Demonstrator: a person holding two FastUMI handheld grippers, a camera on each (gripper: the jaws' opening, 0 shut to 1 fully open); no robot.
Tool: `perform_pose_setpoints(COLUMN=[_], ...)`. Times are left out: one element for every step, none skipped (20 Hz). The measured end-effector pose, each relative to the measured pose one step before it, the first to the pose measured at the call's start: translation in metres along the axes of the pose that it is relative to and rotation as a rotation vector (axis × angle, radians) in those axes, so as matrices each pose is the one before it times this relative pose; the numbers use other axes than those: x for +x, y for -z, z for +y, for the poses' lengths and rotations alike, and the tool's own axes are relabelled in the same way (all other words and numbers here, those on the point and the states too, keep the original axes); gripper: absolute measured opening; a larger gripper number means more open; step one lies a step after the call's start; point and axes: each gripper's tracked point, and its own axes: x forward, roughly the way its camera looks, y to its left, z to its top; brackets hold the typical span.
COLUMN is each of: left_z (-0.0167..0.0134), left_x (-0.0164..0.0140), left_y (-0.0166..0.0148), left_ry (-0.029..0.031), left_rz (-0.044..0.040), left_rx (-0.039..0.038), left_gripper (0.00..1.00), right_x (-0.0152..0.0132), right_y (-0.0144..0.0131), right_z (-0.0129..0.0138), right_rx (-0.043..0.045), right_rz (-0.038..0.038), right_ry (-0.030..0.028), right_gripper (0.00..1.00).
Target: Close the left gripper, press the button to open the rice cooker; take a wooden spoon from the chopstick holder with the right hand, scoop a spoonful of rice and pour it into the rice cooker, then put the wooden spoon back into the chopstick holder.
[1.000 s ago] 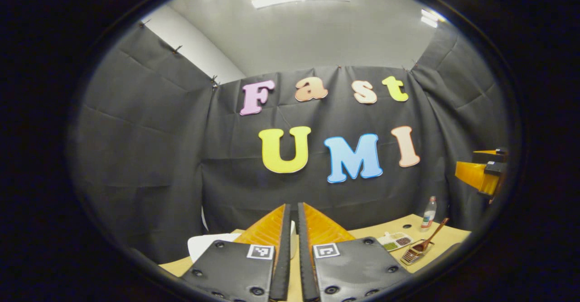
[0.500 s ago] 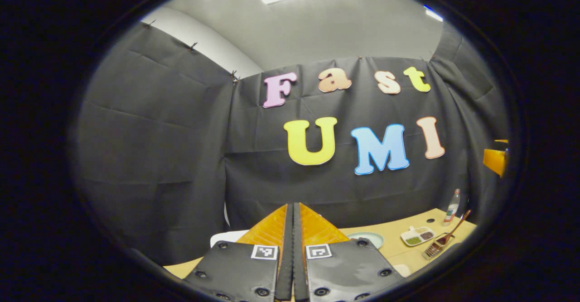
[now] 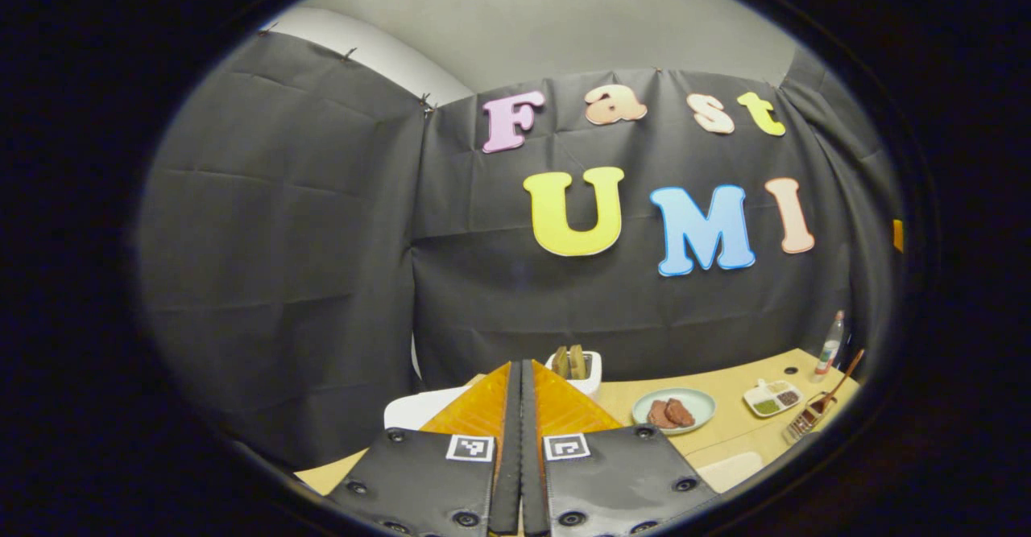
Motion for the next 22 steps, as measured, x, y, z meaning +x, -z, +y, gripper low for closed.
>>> perform_pose_setpoints(left_z=[0.00039, 0.00041, -0.00008, -0.00046, 0.00171, 0.00057, 0.00232, 0.00187, 0.00309, 0.0039, 0.00218, 0.00229, 0.00287, 0.00125, -0.00151, -0.00106, -0.00036, -0.00093, 0.00118, 0.00076, 0.00008, 0.00116], left_x=[0.00519, 0.00362, 0.00359, 0.00425, 0.0052, 0.0045, 0.00443, 0.00662, 0.00497, 0.00571, 0.00203, 0.00353, 0.00398, 0.00449, 0.00293, 0.00154, 0.00216, 0.00195, 0.00116, 0.00162, 0.00056, 0.00135], left_y=[0.00764, 0.0062, 0.00832, 0.00799, 0.01047, 0.0067, 0.00843, 0.00758, 0.00607, 0.00554, 0.00806, 0.00702, 0.00392, 0.00384, 0.0075, 0.00538, 0.00735, 0.00466, 0.00558, 0.00258, 0.00423, 0.00172], left_ry=[0.00566, 0.00455, 0.00621, 0.00675, 0.0029, 0.00322, -0.00123, -0.00307, -0.00542, -0.00512, -0.00464, -0.00157, -0.00201, 0.00026, 0.00404, 0.00539, 0.00489, 0.00291, 0.00093, -0.00178, -0.00248, -0.00154], left_rz=[0.01182, 0.01343, 0.01409, 0.01811, 0.01928, 0.0171, 0.01639, 0.01664, 0.01526, 0.01673, 0.01095, 0.01262, 0.01214, 0.01115, 0.01437, 0.01443, 0.01817, 0.01373, 0.0148, 0.00953, 0.00757, 0.00207], left_rx=[-0.00253, -0.00461, -0.00485, -0.00209, -0.00343, -0.0034, -0.00194, 0.00023, 0.00079, -0.00123, -0.00146, -0.00069, 0.00137, 0.00206, 0.0, -0.00428, -0.009, -0.01061, -0.01368, -0.0092, -0.00729, -0.00502], left_gripper=[0.08, 0.09, 0.12, 0.12, 0.12, 0.09, 0.09, 0.12, 0.11, 0.09, 0.09, 0.06, 0.07, 0.09, 0.09, 0.09, 0.09, 0.09, 0.09, 0.09, 0.06, 0.09], right_x=[-0.00079, -0.00077, -0.00037, -0.00032, 0.00079, -0.00066, -0.00063, 0.00002, -0.00073, -0.00085, -0.00053, -0.00029, 0.00001, 0.00018, 0.00068, 0.00063, -0.00009, -0.00008, 0.0005, -0.00013, 0.00102, 0.00029], right_y=[-0.00044, 0.00165, 0.00196, 0.00231, 0.00162, 0.00228, 0.00167, 0.00172, 0.00108, 0.00147, 0.00033, -0.00001, -0.00027, 0.00025, -0.00017, 0.00016, -0.00075, -0.00083, -0.00241, -0.00032, -0.00083, 0.00107], right_z=[-0.0025, -0.00208, -0.00298, -0.00224, -0.00201, -0.00178, -0.0021, -0.00156, -0.00151, -0.00166, -0.0013, -0.00099, -0.00028, 0.00002, -0.00016, 0.00042, 0.00057, 0.00004, 0.00017, -0.00033, -0.00007, -0.00038], right_rx=[0.00008, 0.00155, 0.00022, -0.00034, -0.0009, -0.00171, -0.00268, -0.00378, -0.00517, -0.00567, -0.00553, -0.00412, -0.00344, -0.0045, -0.00668, -0.00633, -0.00366, 0.00092, 0.00258, 0.00044, -0.00202, -0.00248], right_rz=[-0.00065, 0.00486, 0.00777, 0.0082, 0.00891, 0.00736, 0.0075, 0.00587, 0.00466, 0.00456, 0.00371, 0.00169, 0.0007, 0.0004, 0.0005, -0.00029, -0.00066, -0.0039, -0.00556, -0.00409, -0.0024, 0.00078], right_ry=[0.01125, 0.01018, 0.01119, 0.01111, 0.00849, 0.00855, 0.00813, 0.00696, 0.00735, 0.00591, 0.00558, 0.00482, 0.00236, 0.00173, 0.00128, 0.00051, -0.00081, -0.00057, -0.00049, -0.0004, 0.00004, -0.00036], right_gripper=[0.95, 0.95, 0.95, 0.95, 0.95, 0.95, 0.95, 0.95, 0.95, 0.95, 0.95, 0.95, 0.95, 0.95, 0.95, 0.95, 0.95, 0.95, 0.95, 0.95, 0.95, 0.95])
